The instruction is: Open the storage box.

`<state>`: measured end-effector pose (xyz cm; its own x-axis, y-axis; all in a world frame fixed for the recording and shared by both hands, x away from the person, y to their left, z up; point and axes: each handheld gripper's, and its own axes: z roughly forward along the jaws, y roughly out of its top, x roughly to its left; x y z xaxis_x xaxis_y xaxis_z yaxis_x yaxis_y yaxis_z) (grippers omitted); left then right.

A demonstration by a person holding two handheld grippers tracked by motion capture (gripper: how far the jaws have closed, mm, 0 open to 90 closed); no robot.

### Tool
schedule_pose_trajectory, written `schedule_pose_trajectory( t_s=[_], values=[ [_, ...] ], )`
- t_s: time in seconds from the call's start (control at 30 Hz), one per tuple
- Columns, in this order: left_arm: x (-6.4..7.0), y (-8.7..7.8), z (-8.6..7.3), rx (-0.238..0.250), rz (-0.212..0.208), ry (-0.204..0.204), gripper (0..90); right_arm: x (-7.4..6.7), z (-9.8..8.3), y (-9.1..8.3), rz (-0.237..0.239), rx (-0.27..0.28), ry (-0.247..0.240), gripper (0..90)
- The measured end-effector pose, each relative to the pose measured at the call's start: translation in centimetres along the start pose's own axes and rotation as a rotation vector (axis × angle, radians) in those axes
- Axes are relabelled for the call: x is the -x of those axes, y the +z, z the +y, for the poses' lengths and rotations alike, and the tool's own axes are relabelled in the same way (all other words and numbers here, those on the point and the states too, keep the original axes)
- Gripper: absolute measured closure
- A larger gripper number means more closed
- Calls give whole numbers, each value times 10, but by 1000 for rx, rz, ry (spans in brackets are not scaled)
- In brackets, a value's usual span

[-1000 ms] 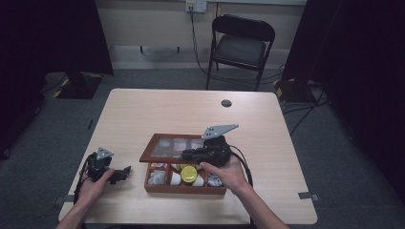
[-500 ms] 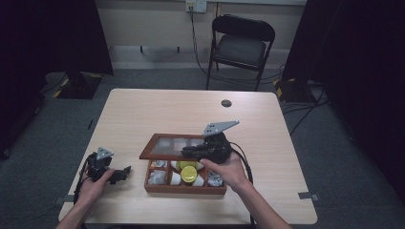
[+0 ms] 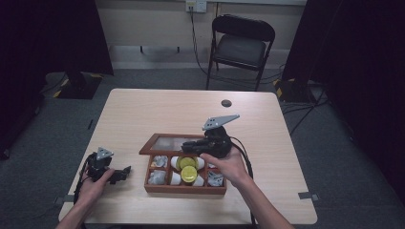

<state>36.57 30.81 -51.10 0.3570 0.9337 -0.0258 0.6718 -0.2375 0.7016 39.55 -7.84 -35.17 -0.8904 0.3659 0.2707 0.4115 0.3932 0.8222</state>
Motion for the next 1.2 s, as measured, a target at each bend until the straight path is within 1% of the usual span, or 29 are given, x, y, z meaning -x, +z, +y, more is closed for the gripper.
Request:
schedule_pose_trajectory(
  t_s=[0.77, 0.93, 1.03, 1.2],
  values=[
    [0, 0, 0, -1, -2, 1, 0, 7, 14, -3, 5, -13, 15, 817],
    [0, 0, 0, -3, -1, 5, 0, 11, 19, -3, 17, -19, 23, 818],
    [0, 0, 0, 0, -1, 0, 0, 12, 21, -4, 15, -21, 27, 818],
    [-1, 0, 0, -3, -1, 5, 0, 13, 23, -4, 10, -22, 24, 818]
  ],
)
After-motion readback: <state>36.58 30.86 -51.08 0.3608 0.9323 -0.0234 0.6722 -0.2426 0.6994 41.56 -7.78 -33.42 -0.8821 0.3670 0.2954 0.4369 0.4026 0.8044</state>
